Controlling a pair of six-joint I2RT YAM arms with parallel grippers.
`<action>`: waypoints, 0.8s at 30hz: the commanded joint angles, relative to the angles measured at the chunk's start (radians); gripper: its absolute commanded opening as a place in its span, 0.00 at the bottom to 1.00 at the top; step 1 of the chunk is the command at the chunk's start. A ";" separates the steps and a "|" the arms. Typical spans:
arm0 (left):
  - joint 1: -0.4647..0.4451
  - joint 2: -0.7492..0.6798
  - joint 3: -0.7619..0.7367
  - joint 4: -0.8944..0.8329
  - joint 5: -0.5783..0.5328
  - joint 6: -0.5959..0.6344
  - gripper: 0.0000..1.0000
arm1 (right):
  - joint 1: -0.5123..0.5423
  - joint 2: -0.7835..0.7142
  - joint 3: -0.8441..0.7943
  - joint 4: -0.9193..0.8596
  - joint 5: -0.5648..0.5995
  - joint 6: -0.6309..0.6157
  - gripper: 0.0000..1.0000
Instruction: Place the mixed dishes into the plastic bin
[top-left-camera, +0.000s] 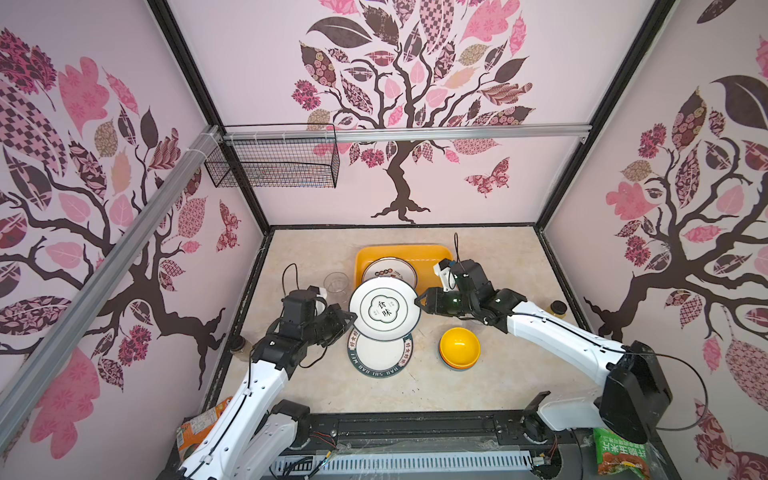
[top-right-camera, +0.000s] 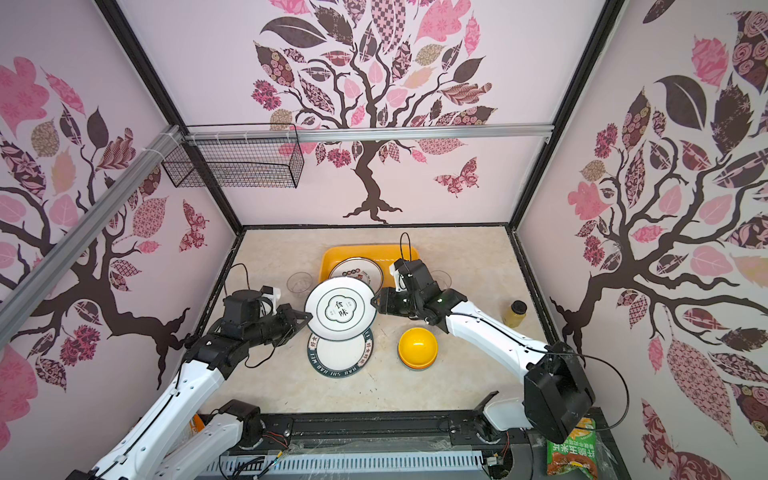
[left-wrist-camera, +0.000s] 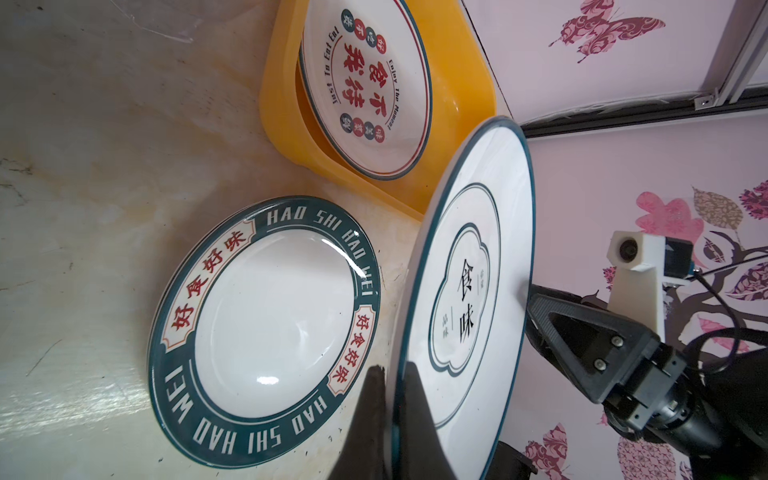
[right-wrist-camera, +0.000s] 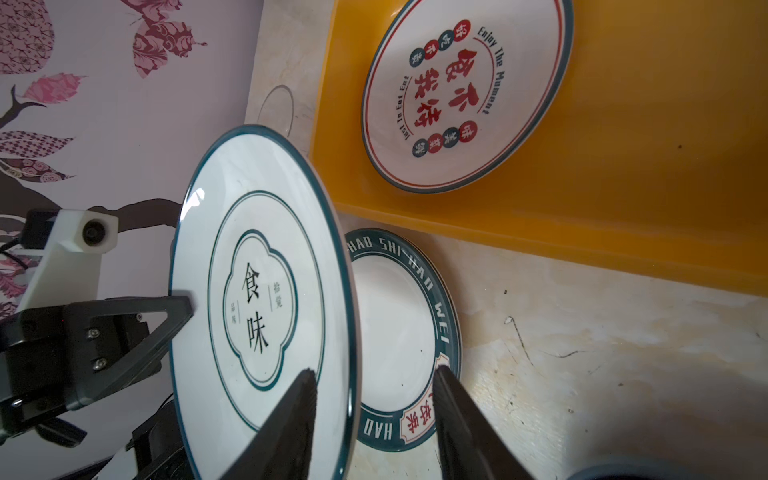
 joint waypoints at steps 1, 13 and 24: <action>-0.008 0.010 0.059 0.114 0.039 -0.028 0.00 | -0.007 -0.037 -0.004 0.042 -0.044 0.026 0.47; -0.019 0.029 0.069 0.154 0.038 -0.038 0.00 | -0.011 0.013 0.026 0.065 -0.067 0.039 0.31; -0.018 0.024 0.066 0.166 0.025 -0.039 0.00 | -0.017 0.032 0.043 0.067 -0.043 0.046 0.06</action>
